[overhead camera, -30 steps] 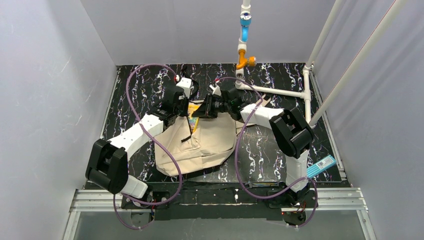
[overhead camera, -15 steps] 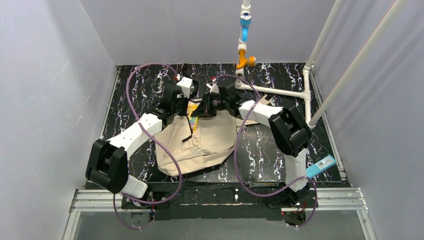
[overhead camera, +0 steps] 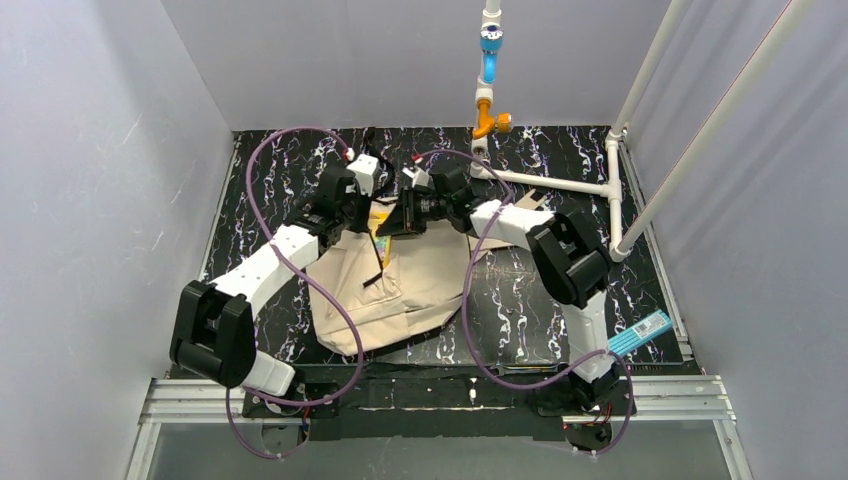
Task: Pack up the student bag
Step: Place the stationery in the student bag, then pick up the stationery from the center of the board.
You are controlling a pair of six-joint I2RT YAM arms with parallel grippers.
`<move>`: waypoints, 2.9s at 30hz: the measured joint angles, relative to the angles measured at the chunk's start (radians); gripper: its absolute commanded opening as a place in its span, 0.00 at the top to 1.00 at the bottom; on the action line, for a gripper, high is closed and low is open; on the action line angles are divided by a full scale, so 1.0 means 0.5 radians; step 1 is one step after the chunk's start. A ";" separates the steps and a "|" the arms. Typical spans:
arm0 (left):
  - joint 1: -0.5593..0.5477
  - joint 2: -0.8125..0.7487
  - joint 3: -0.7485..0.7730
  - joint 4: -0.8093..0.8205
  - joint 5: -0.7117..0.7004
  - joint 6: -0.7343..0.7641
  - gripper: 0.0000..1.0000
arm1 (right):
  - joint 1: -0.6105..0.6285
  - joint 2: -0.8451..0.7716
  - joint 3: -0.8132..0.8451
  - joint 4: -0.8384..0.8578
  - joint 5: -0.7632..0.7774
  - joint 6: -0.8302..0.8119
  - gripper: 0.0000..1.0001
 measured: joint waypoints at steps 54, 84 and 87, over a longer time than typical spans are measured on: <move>0.066 0.188 0.397 -0.356 0.299 -0.401 0.16 | -0.639 -1.903 -0.880 -1.986 1.987 -0.314 0.02; -0.141 -0.342 0.130 -0.195 0.275 -0.210 0.02 | -2.405 -1.823 -1.691 -1.571 2.061 -0.259 0.58; -0.141 -0.342 0.130 -0.197 0.275 -0.203 0.02 | -2.250 -1.935 -1.742 -1.596 2.005 -0.145 0.59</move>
